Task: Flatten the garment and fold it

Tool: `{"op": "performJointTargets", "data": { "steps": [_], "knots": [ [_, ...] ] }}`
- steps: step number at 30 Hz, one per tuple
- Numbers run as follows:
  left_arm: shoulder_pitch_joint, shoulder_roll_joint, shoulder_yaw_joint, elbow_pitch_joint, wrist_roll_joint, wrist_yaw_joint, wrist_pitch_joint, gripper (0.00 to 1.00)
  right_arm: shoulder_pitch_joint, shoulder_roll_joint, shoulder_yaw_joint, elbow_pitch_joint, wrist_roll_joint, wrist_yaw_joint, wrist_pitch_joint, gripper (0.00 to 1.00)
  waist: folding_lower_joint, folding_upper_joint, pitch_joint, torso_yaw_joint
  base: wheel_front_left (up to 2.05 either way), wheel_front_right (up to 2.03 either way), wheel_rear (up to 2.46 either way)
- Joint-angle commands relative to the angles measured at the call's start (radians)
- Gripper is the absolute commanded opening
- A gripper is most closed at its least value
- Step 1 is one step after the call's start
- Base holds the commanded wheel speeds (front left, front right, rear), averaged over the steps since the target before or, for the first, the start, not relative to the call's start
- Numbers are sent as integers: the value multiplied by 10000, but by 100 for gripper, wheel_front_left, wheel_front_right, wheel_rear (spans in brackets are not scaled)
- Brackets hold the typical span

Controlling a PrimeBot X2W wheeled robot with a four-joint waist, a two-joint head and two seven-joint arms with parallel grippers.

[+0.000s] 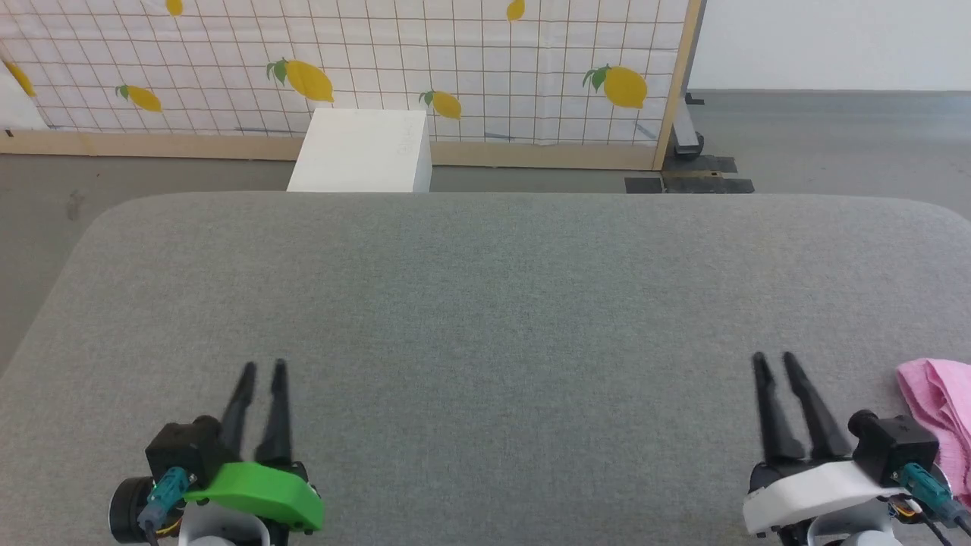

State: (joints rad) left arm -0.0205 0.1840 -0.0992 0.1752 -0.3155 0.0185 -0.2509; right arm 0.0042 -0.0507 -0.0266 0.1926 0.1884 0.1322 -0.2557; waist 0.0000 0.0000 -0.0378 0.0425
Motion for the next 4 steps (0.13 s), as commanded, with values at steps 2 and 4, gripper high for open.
{"op": "performJointTargets", "data": {
  "steps": [2, 4],
  "knots": [
    [0, 0, -15, 7, -1, 0, 1, 0, 0, 0, -6, 0, 0, 0, 1, 0, 0, 0, 0, 0, 0, 0, 0],
    [1, -4, -24, 9, 3, -1, 7, 0, 0, 0, -7, -5, -5, 0, 9, 0, 0, 0, 1, -2, 0, 0, 0]
  ]
}}
